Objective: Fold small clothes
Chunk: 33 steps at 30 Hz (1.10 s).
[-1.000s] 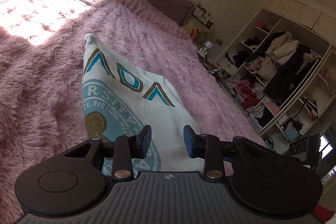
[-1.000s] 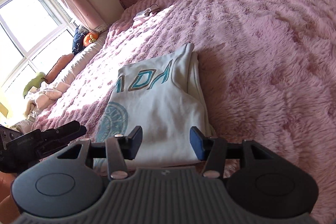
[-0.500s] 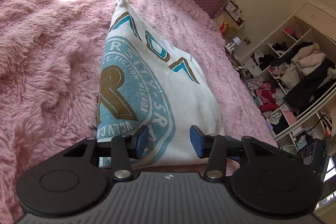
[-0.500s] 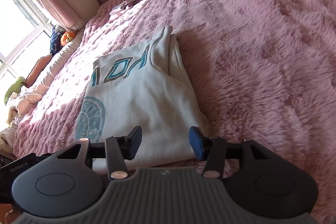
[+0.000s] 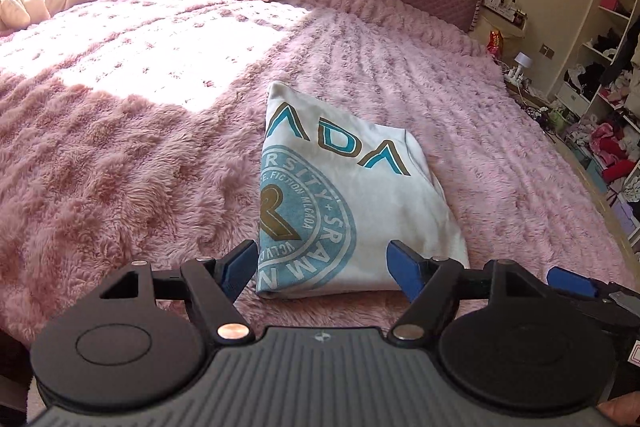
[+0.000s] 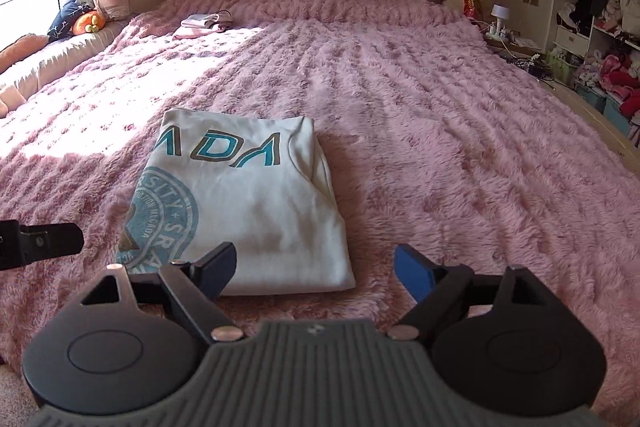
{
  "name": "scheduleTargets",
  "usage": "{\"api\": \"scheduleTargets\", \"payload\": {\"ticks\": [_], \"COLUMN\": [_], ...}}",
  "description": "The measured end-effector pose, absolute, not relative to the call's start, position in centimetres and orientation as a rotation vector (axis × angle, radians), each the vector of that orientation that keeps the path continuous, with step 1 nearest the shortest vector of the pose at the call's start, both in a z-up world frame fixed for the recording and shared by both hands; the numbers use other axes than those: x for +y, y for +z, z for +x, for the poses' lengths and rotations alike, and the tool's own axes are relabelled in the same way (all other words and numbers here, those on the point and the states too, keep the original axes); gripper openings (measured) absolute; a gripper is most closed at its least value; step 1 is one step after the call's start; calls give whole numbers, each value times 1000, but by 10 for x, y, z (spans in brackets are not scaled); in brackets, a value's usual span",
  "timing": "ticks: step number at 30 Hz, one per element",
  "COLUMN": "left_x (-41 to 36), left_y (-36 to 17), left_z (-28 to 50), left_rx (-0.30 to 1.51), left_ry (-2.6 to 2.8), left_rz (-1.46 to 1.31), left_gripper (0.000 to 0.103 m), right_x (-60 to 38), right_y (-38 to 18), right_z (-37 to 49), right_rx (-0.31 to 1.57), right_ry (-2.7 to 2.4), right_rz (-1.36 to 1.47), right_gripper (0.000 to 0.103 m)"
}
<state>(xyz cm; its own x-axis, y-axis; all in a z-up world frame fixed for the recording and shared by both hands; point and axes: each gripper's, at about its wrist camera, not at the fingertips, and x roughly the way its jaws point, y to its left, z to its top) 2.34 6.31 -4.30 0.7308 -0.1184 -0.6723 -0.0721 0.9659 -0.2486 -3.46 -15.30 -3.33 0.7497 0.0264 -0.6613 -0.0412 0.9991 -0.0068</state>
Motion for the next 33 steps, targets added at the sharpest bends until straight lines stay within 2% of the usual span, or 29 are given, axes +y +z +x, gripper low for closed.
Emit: {"api": "scheduleTargets", "payload": {"ticks": [8, 33], "left_x": [54, 35], "left_y": [-57, -59], "left_z": [-1, -2], "left_rx": [849, 903], "left_ry": [18, 32], "left_rz": [-261, -184], "left_gripper": [86, 86], "right_x": [-145, -127], "right_y": [-37, -31], "right_z": [-65, -72], "right_rx": [842, 834], "right_ry": [-9, -54], "right_rz": [-23, -141], "right_gripper": [82, 82]}}
